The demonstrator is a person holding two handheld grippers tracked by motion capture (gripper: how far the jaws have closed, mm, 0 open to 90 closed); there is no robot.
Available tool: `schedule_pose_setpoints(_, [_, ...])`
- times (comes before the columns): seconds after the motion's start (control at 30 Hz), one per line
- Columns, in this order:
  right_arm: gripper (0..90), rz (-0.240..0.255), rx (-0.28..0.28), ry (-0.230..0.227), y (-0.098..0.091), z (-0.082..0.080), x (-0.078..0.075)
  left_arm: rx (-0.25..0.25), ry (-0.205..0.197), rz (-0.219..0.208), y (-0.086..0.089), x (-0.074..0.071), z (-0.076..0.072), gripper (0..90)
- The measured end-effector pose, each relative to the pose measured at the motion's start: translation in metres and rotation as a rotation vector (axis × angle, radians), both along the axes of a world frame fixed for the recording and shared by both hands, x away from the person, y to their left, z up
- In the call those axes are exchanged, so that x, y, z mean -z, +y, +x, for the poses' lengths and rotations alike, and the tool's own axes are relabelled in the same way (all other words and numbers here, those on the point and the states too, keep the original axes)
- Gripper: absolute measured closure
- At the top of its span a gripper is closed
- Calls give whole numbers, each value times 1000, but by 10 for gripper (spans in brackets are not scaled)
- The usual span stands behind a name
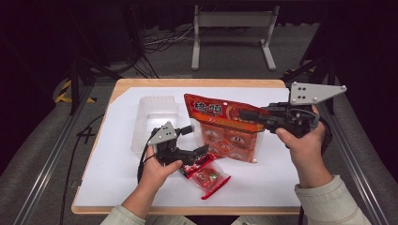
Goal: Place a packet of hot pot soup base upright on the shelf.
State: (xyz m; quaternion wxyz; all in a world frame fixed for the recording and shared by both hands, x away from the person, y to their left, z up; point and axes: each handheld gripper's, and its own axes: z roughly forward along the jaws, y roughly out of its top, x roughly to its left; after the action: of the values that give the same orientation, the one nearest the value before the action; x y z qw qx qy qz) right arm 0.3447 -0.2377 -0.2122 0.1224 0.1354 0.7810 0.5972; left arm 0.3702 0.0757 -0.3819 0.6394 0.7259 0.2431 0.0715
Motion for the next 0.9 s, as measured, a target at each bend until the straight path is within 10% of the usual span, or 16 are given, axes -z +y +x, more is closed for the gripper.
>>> schedule_pose_setpoints(0.53, [900, 42, -47, -4, 15, 1, 8, 82, -63, -66, -10, 2, -2, 18])
schedule_pose_setpoints(0.73, [900, 65, -65, 0, 16, 2, 12, 169, -66, -58, -15, 8, 2, 160])
schedule_pose_setpoints(0.9, [900, 86, -83, 6, 15, 2, 16, 261, -39, -162, -14, 10, 5, 289])
